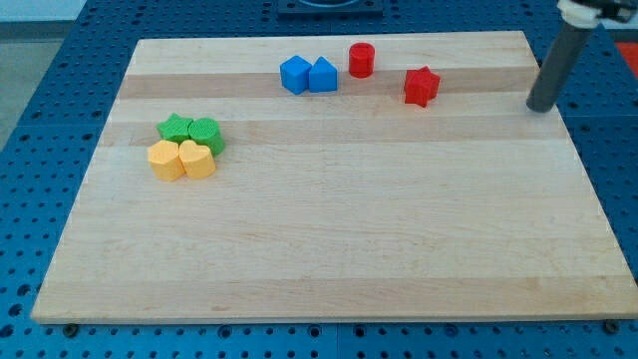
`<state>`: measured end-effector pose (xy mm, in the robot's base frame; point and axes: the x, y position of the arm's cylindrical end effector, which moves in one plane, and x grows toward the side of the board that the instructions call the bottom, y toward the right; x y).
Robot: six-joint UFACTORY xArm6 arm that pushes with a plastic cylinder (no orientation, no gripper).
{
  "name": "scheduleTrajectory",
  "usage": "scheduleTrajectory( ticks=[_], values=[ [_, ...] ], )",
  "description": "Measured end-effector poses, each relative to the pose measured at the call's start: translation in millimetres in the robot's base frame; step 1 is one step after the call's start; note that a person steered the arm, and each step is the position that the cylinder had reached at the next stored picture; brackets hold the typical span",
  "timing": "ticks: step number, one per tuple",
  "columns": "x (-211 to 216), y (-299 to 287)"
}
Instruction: Push the red star vertically below the red circle
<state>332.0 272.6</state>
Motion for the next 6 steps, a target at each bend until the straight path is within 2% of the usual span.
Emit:
scheduleTrajectory(
  ticks=[1,2,3,5,6],
  values=[
    [-38.8,-20.3],
    [-57.3,-82.2],
    [-49.5,-141.4],
    [-6.0,-183.8],
    [2.4,-160.0]
  ],
)
